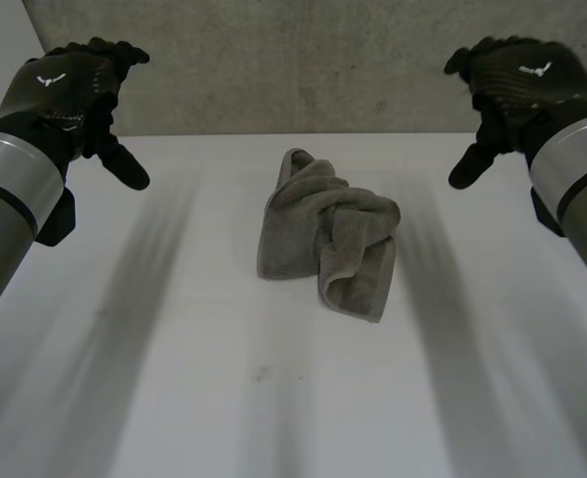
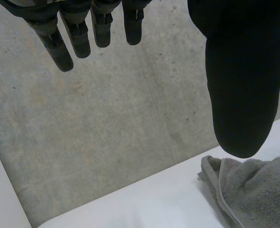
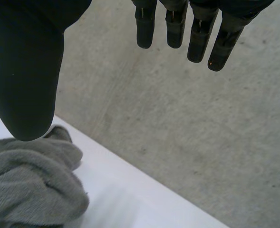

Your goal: Fold the laundry

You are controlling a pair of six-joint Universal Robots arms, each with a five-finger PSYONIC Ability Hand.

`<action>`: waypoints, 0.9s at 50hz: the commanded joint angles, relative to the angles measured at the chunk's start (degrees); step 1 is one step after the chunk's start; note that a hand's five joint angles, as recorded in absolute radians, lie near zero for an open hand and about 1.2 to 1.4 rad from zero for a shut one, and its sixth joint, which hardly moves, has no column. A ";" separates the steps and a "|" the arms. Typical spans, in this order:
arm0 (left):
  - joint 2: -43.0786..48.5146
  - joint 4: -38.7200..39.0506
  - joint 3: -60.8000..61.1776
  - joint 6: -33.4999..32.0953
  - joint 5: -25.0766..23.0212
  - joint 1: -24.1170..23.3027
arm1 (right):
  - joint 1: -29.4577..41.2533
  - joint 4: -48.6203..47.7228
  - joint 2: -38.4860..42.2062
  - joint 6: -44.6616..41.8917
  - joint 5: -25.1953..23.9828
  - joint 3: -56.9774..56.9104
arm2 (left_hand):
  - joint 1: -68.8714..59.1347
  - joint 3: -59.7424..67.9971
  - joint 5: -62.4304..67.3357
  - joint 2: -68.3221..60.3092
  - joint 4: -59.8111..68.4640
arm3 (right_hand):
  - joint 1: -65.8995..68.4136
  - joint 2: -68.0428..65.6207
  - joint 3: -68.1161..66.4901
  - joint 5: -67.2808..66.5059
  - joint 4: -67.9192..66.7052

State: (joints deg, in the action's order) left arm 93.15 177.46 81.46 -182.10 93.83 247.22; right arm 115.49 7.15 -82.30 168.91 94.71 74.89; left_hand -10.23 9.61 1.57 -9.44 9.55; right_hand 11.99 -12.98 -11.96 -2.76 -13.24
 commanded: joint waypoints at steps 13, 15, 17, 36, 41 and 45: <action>14.15 6.75 -0.87 -0.10 -0.40 0.19 | 5.09 -5.92 22.27 -10.26 -9.98 -0.97 | -0.66 1.27 -0.68 -1.45 1.33 | -1.99 2.98 1.96 2.76 3.24; 15.48 7.64 -0.96 -0.19 -0.40 0.19 | 7.10 -11.78 26.39 -12.98 -9.90 -0.80 | -0.66 1.27 -0.68 -1.45 1.33 | -1.58 2.58 1.55 2.36 2.83; 16.71 8.61 -0.96 -0.19 -0.31 0.19 | 7.90 -15.38 28.15 -14.12 -10.07 -0.27 | -0.66 1.27 -0.68 -1.45 1.33 | 0.43 0.56 -0.46 0.35 0.82; 20.05 13.62 1.15 -0.01 -0.40 0.10 | 10.63 -32.47 18.98 -24.27 -2.78 -2.99 | 0.02 0.60 -1.36 -0.78 0.66 | 68.01 -67.02 -68.04 -67.24 -66.76; 20.84 15.02 0.98 0.34 -0.49 -0.78 | 10.45 -28.07 8.74 -18.44 -3.04 -5.54 | 0.18 0.43 -1.52 -0.61 0.49 | 68.01 -67.02 -68.04 -67.24 -66.76; 21.10 16.16 1.06 0.69 -0.66 -0.87 | 10.80 -21.32 4.70 -18.09 -4.35 -9.57 | 0.18 0.43 -1.52 -0.61 0.49 | 68.01 -67.02 -68.04 -67.24 -66.76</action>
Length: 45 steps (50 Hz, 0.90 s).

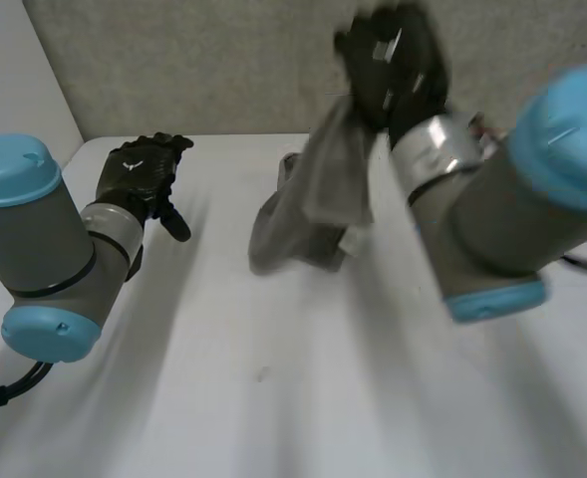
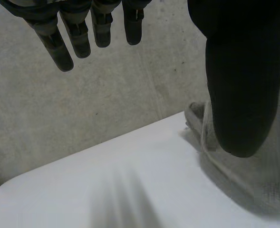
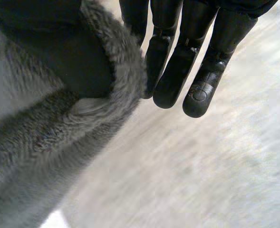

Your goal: Fold the laundry

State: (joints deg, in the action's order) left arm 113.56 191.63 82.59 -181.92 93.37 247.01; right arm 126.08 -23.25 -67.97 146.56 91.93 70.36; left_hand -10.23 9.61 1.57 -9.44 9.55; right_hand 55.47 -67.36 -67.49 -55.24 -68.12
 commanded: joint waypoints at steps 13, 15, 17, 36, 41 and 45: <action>1.23 1.64 3.90 10.71 -11.28 -4.44 | 0.31 12.88 -14.03 4.35 1.22 -5.85 | 0.23 0.39 -1.57 -0.56 0.45 | 24.53 -12.64 -12.51 -14.76 -11.88; 1.75 2.17 4.86 12.38 -14.00 -6.36 | 0.57 12.96 -14.03 4.35 1.93 -5.68 | 0.02 0.60 -1.36 -0.77 0.66 | 24.53 -12.64 -12.51 -14.76 -11.88; 2.88 2.26 4.86 12.56 -14.79 -7.07 | 0.92 13.05 -14.03 4.53 2.29 -5.41 | -0.32 0.93 -1.02 -1.11 0.99 | 24.53 -12.64 -12.51 -14.76 -11.88; 14.32 5.94 0.48 13.18 -15.15 -14.72 | 1.27 18.59 -15.08 14.20 3.52 -4.62 | -0.99 1.61 -0.35 -1.78 1.67 | 24.53 -12.64 -12.51 -14.76 -11.88; 14.67 8.40 -1.46 13.70 -13.67 -14.72 | 1.63 22.71 -16.66 19.64 2.64 -4.80 | -1.16 1.78 -0.18 -1.95 1.84 | 24.53 -12.64 -12.51 -14.76 -11.88; 15.02 9.29 -3.05 14.58 -10.76 -14.72 | 1.71 24.21 -18.59 20.35 2.55 -4.62 | -1.16 1.78 -0.18 -1.95 1.84 | 24.53 -12.64 -12.51 -14.76 -11.88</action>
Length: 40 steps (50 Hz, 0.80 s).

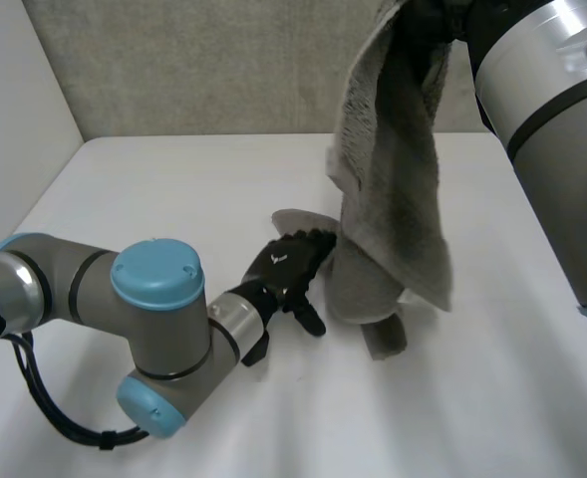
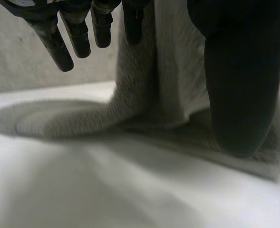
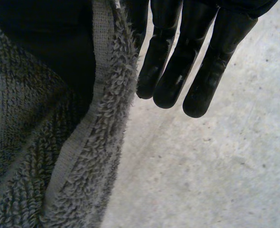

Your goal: Fold the laundry

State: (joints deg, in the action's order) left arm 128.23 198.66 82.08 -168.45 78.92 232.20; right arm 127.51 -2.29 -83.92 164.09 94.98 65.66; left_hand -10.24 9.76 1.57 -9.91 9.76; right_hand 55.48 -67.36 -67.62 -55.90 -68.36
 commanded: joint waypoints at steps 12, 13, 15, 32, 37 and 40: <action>5.00 3.05 -7.72 1.55 6.96 -0.87 | 3.36 4.57 -5.99 3.25 -2.17 1.76 | -2.33 2.80 0.99 -2.66 2.80 | 24.52 -12.64 -12.38 -14.10 -11.64; 6.14 3.05 -8.34 1.55 6.08 -1.83 | 3.36 4.57 -5.99 3.25 -2.17 1.76 | -3.33 3.80 2.00 -3.66 3.80 | 24.52 -12.64 -12.38 -14.10 -11.64; 7.37 3.13 -9.21 1.55 5.03 -2.80 | 3.36 4.57 -6.17 3.69 -2.17 1.76 | -4.68 5.15 3.34 -5.00 5.15 | 24.52 -12.64 -12.38 -14.10 -11.64; -0.85 4.10 -10.39 -0.99 19.33 -0.36 | -0.77 8.17 -5.38 6.07 -2.52 1.93 | -69.76 70.24 68.43 -70.09 70.24 | 24.52 -12.64 -12.38 -14.10 -11.64; -11.39 4.19 -3.27 -7.48 19.08 4.12 | -6.31 11.51 0.16 6.24 -5.24 1.05 | -69.76 70.24 68.43 -70.09 70.24 | 24.52 -12.64 -12.38 -14.10 -11.64; -17.63 4.36 1.83 -14.15 18.91 6.58 | -9.82 13.01 3.85 6.59 -9.11 0.70 | -69.76 70.24 68.43 -70.09 70.24 | 24.52 -12.64 -12.38 -14.10 -11.64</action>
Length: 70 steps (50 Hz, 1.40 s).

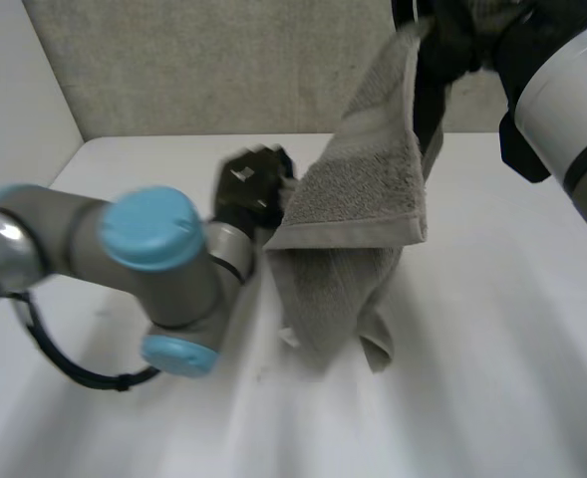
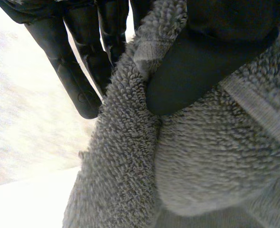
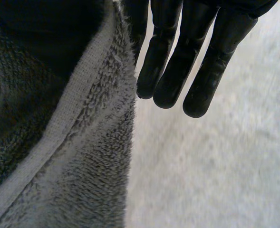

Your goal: Fold the laundry

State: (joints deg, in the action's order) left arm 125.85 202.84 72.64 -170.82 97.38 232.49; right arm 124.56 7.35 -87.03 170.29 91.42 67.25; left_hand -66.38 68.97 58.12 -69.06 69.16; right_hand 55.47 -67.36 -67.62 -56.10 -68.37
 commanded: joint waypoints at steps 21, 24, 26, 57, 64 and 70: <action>-25.41 -2.88 42.14 -24.03 -1.14 -8.26 | -10.92 16.21 27.80 -10.15 -18.65 -0.45 | -13.62 11.03 11.88 -10.94 10.84 | 24.53 -12.64 -12.38 -13.90 -11.63; -23.20 -4.73 41.97 -24.38 -0.53 -10.12 | -10.83 19.64 28.94 -18.15 -17.95 1.48 | 2.52 -5.11 -4.27 5.21 -5.30 | 17.35 -5.47 -5.20 -6.73 -4.45; -23.02 -5.43 41.53 -24.38 -0.27 -10.12 | -11.10 20.60 28.94 -20.96 -17.86 2.01 | 24.65 -27.24 -26.40 27.34 -27.43 | 7.09 4.80 5.06 3.53 5.81; -12.86 -24.48 8.86 -21.23 -18.54 6.49 | -19.88 6.37 -0.58 3.12 -17.33 25.55 | 42.20 -44.79 -43.95 44.88 -44.98 | -35.13 47.02 47.28 45.76 48.03; -1.41 -33.81 -1.00 -17.27 -22.14 6.58 | -23.58 6.89 -4.55 2.42 -17.33 29.96 | 42.20 -44.79 -43.95 44.88 -44.98 | -38.83 50.72 50.98 49.46 51.73; 1.86 -36.64 -3.47 -17.44 -21.88 6.58 | -27.08 6.45 -4.81 0.49 -17.42 36.01 | 40.53 -43.12 -42.28 43.21 -43.31 | -40.85 52.73 53.00 51.47 53.75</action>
State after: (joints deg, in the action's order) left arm 124.50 169.09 71.65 -188.45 75.62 239.15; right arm 100.68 13.94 -91.59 172.43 74.11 98.18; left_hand -21.16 21.21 11.23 -21.19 21.16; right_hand 15.26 -22.67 -16.09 -5.97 -16.62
